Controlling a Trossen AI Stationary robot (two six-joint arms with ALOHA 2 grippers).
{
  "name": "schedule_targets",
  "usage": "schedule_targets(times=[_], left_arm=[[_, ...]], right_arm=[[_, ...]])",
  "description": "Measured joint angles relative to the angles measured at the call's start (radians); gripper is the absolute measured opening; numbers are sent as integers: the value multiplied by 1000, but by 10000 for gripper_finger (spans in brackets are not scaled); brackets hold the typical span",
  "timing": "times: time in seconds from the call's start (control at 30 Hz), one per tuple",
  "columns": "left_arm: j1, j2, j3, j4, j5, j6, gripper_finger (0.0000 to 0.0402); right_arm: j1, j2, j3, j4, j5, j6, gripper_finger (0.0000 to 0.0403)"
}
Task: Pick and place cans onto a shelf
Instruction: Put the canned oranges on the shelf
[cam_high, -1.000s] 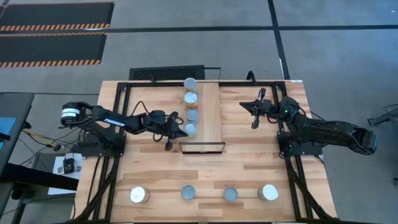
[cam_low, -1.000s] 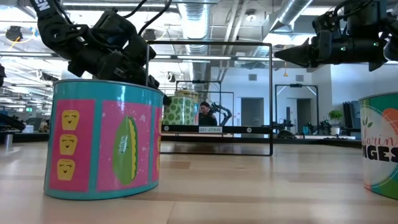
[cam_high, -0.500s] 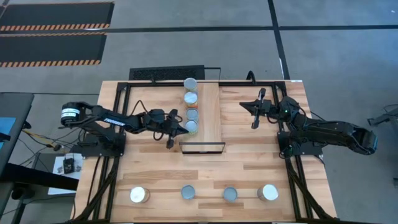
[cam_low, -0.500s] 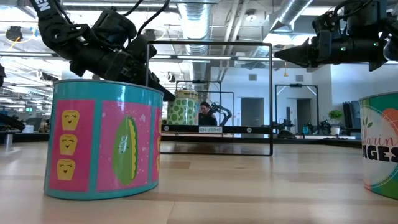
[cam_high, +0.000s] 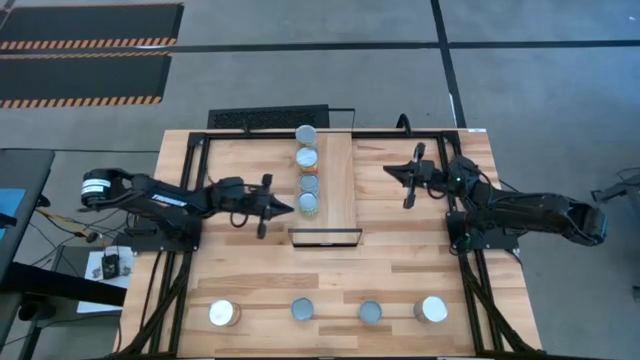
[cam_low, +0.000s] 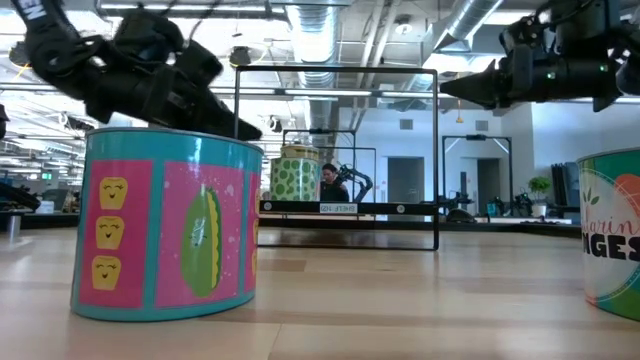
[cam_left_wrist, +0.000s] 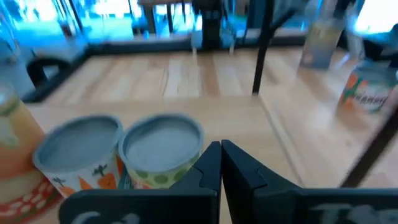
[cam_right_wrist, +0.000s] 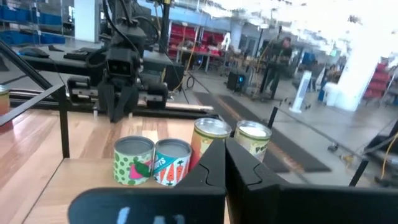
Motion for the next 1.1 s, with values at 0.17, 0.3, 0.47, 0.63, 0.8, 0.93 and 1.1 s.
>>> schedule_targets(times=[0.17,0.3,0.47,0.63,0.8,0.93,1.1], left_arm=[[0,-34,-121,217,-2,-55,0],[0,-52,-166,262,0,-82,0],[0,-55,-177,263,23,-85,0],[0,-55,-177,263,29,-84,0],[0,-55,-177,267,29,-74,0],[-1,-55,-177,285,42,-109,0],[-17,-55,-177,285,37,-117,0]], right_arm=[[153,0,119,-263,143,32,8],[351,0,186,-413,313,73,8],[632,15,264,-568,574,184,7],[902,113,338,-682,798,342,7],[1076,285,448,-812,913,552,10],[1155,429,554,-877,919,648,36],[1213,596,684,-957,902,745,95]])
